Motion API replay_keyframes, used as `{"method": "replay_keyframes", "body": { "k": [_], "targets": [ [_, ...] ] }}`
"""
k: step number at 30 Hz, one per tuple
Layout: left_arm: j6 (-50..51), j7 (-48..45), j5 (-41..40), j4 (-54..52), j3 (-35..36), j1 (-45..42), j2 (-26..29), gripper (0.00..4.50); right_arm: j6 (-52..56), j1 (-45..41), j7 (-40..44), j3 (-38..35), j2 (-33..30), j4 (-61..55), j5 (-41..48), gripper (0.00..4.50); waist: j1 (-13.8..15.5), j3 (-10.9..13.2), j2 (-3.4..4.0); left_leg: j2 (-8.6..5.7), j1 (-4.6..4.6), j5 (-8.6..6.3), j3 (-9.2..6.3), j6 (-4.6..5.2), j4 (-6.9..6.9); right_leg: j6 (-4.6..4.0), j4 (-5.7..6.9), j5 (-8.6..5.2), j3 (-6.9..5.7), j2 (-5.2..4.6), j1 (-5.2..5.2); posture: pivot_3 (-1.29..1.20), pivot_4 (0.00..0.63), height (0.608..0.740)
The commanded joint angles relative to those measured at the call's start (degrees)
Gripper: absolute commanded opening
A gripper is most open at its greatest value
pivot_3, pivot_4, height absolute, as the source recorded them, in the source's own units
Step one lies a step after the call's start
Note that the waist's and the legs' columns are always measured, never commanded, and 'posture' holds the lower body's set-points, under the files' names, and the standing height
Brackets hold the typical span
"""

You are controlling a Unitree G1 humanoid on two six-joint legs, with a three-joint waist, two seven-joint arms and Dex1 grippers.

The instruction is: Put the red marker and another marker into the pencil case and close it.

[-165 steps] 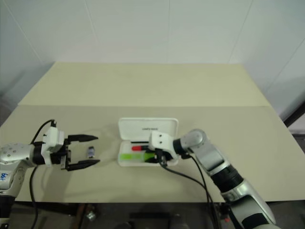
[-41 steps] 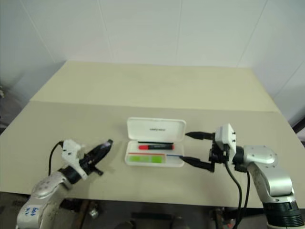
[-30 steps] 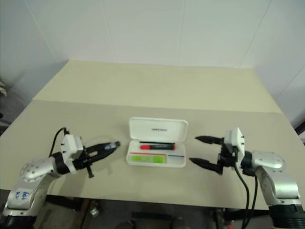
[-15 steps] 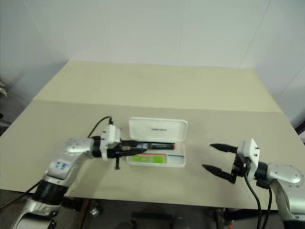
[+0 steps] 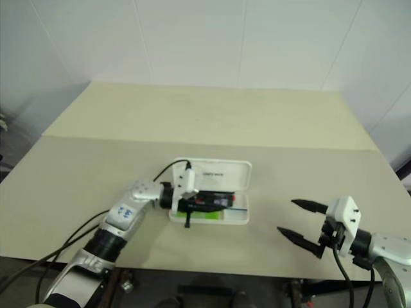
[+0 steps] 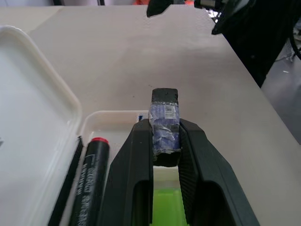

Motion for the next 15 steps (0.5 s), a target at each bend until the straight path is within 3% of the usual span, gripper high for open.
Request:
{"method": "replay_keyframes", "body": {
  "k": [1, 15],
  "targets": [
    [-0.75, 0.12, 1.4, 1.34, -0.82, -2.58, -1.85, 0.4, 0.29, 1.03, -1.26, -2.59, -0.09, -3.09, 1.39, 4.5, -0.02, 0.0, 0.0, -0.01, -0.01, 0.0, 0.0, 0.0, 0.0, 0.0, 0.0, 0.0, 0.0, -0.01, 0.0, 0.0, 0.15, 0.74],
    [-2.92, -0.75, 4.91, 7.22, -2.22, -5.09, -5.58, 0.4, 0.35, 3.17, -3.73, -2.93, 0.14, -5.58, 2.23, 4.5, -0.02, 0.0, 0.0, -0.01, -0.01, 0.0, 0.0, 0.0, 0.0, 0.01, -0.01, 0.0, 0.01, 0.0, 0.0, 0.0, 0.15, 0.74]
  ]
}}
